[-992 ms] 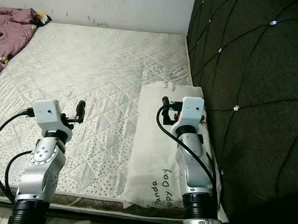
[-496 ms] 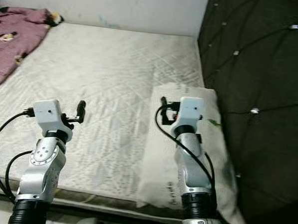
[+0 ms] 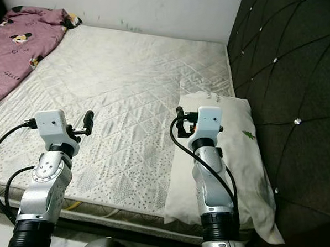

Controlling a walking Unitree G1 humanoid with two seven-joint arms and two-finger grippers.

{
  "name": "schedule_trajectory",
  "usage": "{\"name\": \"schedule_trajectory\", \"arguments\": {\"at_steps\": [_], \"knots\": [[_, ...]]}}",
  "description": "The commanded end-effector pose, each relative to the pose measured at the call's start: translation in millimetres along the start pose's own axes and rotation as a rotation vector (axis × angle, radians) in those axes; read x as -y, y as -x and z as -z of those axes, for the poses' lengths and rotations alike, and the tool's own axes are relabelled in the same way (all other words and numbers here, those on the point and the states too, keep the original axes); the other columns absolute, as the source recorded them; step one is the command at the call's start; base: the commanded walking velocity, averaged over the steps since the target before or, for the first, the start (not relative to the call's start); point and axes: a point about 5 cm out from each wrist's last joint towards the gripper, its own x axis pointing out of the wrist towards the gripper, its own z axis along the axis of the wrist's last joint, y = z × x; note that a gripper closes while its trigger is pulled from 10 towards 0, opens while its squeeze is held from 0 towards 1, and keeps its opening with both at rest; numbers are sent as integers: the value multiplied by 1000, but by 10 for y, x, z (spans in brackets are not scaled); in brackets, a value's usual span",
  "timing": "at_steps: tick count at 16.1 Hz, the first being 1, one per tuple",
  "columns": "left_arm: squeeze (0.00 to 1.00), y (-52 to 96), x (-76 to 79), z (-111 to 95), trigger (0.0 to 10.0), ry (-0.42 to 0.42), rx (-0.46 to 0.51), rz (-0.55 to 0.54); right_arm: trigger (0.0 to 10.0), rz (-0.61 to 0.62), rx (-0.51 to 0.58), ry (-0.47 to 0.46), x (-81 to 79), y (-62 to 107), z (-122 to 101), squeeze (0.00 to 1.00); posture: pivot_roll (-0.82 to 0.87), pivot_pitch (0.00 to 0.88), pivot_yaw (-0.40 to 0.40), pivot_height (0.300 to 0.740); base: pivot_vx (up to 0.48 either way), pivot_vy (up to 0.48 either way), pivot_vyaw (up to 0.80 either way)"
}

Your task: Clean up the room

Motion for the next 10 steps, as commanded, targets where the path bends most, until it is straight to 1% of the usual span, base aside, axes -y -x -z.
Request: {"name": "schedule_trajectory", "arguments": {"at_steps": [1,7,10], "knots": [[0,-14,6,-15,10000,0,1,5,10000,5,22,0,5,-30,-59,0,-59,0,28,740,0,379,0],[0,-15,9,-16,10000,2,2,4,10000,2,19,5,5,-29,-54,0,-60,0,28,740,0,423,0],[0,-16,12,-13,10000,3,0,5,10000,1,17,8,7,-30,-49,0,-61,0,26,740,0,480,0]]}}
